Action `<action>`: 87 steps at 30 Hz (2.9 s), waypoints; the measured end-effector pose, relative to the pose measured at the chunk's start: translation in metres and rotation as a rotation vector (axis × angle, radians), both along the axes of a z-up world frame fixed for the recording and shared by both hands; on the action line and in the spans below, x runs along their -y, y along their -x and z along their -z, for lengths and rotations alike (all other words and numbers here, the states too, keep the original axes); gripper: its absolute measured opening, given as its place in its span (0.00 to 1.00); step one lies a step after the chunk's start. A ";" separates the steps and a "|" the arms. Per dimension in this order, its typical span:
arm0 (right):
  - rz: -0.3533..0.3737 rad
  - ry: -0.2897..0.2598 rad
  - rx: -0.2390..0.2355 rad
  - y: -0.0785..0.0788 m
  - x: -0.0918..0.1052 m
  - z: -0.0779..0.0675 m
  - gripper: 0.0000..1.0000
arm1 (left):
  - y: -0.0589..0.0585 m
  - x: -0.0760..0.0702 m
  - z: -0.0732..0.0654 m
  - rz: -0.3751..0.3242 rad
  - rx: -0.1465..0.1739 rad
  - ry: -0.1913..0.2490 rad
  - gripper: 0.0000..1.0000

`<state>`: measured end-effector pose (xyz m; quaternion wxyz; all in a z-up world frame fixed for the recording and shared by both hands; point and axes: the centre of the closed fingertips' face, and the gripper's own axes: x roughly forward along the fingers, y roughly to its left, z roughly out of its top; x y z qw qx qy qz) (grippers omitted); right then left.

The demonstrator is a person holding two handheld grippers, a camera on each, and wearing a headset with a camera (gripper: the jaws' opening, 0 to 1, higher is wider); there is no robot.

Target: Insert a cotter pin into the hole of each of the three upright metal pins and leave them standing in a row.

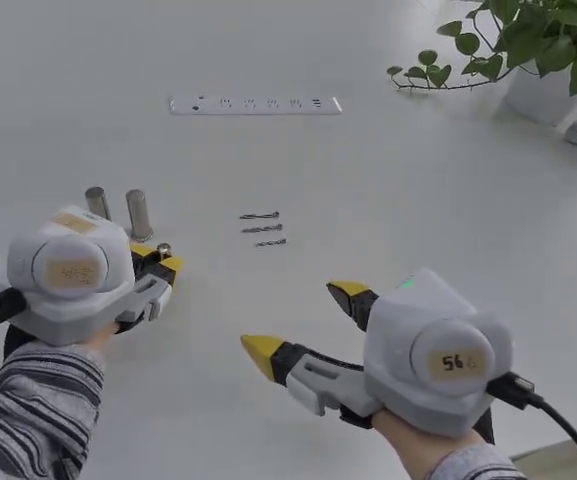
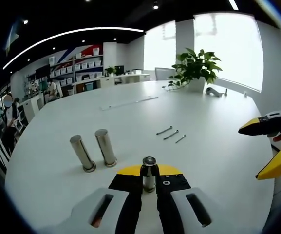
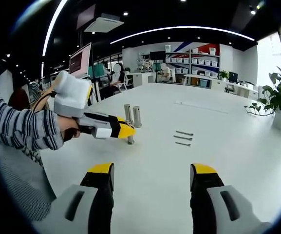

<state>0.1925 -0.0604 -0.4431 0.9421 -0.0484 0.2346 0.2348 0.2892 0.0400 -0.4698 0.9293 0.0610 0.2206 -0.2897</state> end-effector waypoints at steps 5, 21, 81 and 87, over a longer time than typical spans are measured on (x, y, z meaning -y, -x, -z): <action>0.002 0.000 0.003 0.000 0.000 -0.001 0.60 | 0.001 -0.001 0.000 -0.006 0.004 0.000 0.06; -0.003 -0.002 -0.023 -0.002 0.007 -0.002 0.53 | 0.001 -0.006 -0.006 -0.039 0.000 0.012 0.30; -0.653 0.525 -0.399 -0.124 0.020 0.058 0.04 | 0.047 -0.045 -0.041 -0.079 0.027 0.042 0.87; -0.682 0.582 -0.385 -0.126 0.023 0.057 0.00 | 0.049 -0.047 -0.041 -0.065 0.015 0.047 0.78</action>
